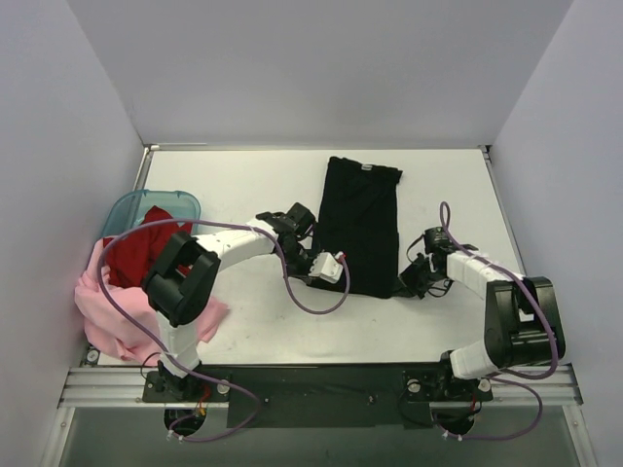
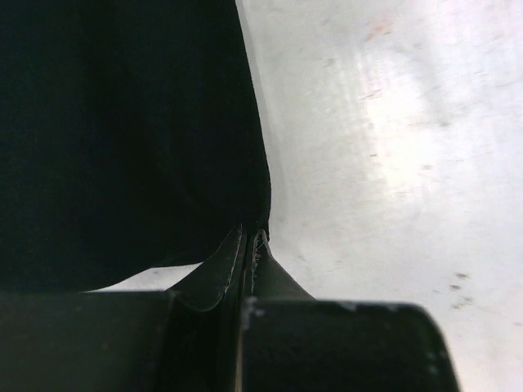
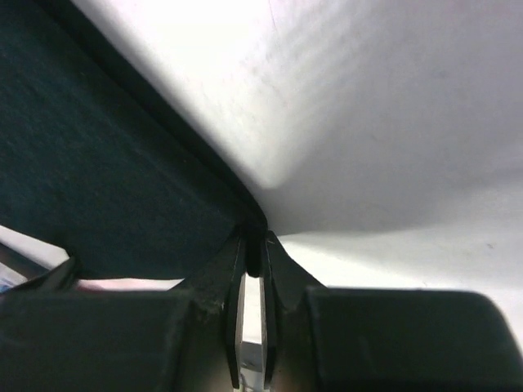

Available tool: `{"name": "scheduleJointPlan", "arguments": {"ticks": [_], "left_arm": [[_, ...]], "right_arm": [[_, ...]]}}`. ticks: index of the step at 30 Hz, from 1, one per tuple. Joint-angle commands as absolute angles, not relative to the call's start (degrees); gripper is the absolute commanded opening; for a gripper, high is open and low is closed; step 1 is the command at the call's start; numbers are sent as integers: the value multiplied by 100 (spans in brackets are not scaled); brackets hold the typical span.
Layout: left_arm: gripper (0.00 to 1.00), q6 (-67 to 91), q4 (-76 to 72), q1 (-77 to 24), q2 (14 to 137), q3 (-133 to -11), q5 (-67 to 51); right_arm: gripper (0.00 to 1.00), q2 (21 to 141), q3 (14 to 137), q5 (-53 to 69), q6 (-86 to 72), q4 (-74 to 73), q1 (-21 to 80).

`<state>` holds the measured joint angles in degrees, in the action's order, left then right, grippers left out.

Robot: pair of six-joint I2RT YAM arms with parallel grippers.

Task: Fold and stack the t-shirts
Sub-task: Grab one side of the 2/3 rectangular tshirt with both arms, then fold the long partially folded tshirt into a neat square

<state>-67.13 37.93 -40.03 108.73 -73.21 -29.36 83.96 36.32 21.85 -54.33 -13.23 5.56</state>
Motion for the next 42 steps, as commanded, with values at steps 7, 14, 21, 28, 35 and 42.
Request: {"name": "scheduleJointPlan", "arguments": {"ticks": [7,14,21,28,35,42], "left_arm": [[0,-7109,7307,-4034,9713,-7673,-3762],[0,-6797,9000,-4017,9159,-8366,-4446],[0,-5231,8350,-3096,10140,-9806,-5017],[0,-3605,6963,-2751,11846,-11996,-4466],[0,-2358,5611,-2584,13024,-13226,-3824],[0,-1706,4378,-2540,13394,-13096,-3411]], "right_arm": [[0,7007,3981,2610,-3693,-4760,1045],[0,6162,4595,3620,-3498,-6371,1336],[0,7407,6202,3534,-2867,-6197,608],[0,9262,7705,3419,-2926,-5028,-220],[0,10721,8525,3349,-3391,-4352,-483],[0,11267,8973,3050,-4051,-3587,-545]]}}
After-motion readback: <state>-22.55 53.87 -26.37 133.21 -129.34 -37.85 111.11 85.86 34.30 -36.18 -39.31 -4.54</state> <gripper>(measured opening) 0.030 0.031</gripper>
